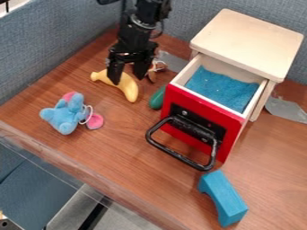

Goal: Place the banana inside the drawer

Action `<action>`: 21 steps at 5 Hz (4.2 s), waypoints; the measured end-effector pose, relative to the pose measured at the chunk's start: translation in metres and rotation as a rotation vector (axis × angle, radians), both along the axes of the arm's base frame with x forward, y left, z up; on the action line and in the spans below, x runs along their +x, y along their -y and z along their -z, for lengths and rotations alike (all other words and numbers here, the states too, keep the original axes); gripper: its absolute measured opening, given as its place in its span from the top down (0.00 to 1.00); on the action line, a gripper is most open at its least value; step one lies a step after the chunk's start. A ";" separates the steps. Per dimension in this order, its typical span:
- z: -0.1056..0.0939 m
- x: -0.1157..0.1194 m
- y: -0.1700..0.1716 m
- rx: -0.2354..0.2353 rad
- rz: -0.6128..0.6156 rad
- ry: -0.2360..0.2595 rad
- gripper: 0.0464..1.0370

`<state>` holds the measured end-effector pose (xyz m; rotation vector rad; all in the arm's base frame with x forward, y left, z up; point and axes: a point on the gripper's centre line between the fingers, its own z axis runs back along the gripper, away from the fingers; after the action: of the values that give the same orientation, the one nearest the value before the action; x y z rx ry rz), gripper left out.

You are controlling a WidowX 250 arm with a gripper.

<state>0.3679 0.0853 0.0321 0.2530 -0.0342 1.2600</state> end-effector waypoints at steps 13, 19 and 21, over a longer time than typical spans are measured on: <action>-0.094 0.004 0.120 -0.136 0.259 0.056 0.47; -0.080 0.016 0.163 -0.088 0.356 0.075 0.47; -0.076 0.018 0.160 -0.077 0.328 0.075 0.11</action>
<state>0.3859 -0.0751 0.1081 0.1271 -0.0876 0.9413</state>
